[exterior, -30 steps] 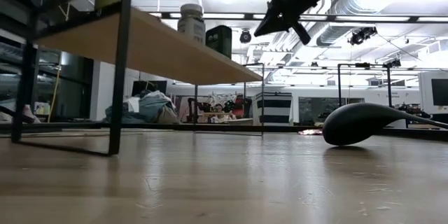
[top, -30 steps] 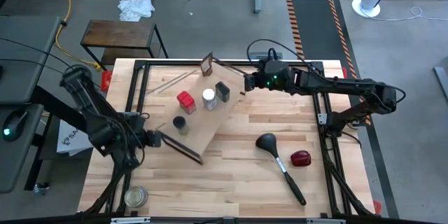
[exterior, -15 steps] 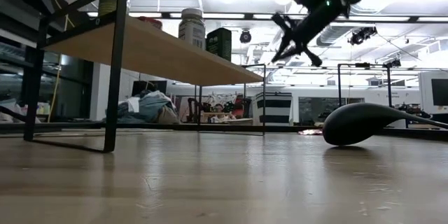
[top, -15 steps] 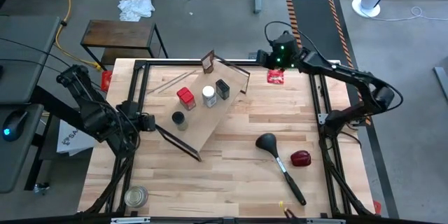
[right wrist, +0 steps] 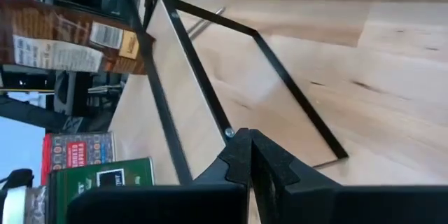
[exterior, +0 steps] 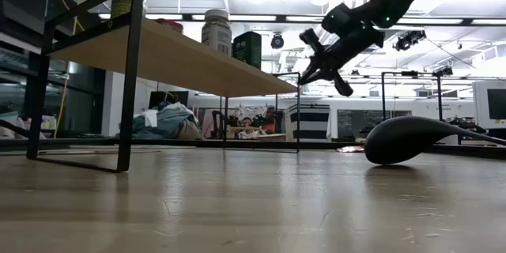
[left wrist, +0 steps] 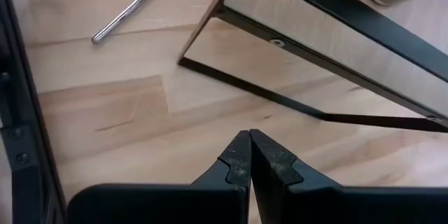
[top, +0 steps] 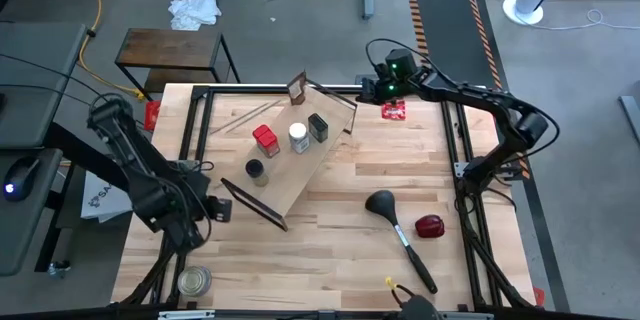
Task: Shelf spices
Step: Prepare the shelf
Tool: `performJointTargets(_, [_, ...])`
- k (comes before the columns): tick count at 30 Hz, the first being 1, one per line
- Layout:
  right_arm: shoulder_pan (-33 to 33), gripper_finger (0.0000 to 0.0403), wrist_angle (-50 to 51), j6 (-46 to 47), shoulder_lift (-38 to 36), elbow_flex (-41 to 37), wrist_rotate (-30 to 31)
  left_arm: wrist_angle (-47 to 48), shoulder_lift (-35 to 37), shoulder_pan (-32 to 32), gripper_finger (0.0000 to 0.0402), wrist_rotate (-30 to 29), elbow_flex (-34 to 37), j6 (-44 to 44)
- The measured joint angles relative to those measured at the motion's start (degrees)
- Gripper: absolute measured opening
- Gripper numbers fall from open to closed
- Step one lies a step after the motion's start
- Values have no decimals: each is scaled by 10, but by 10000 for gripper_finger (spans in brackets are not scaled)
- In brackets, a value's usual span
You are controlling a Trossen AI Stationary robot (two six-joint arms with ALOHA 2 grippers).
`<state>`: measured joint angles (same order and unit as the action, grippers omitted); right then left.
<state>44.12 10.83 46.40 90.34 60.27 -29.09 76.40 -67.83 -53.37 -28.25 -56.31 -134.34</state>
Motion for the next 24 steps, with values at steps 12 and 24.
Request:
performJointTargets(12, [-23, 0, -46, 20, 3, 0, -40, 60, -4, 61, 0, -16, 0, 9])
performJointTargets(24, [-54, 0, -25, 13, 3, 0, -20, 107, -4, 72, 0, -22, 0, 14])
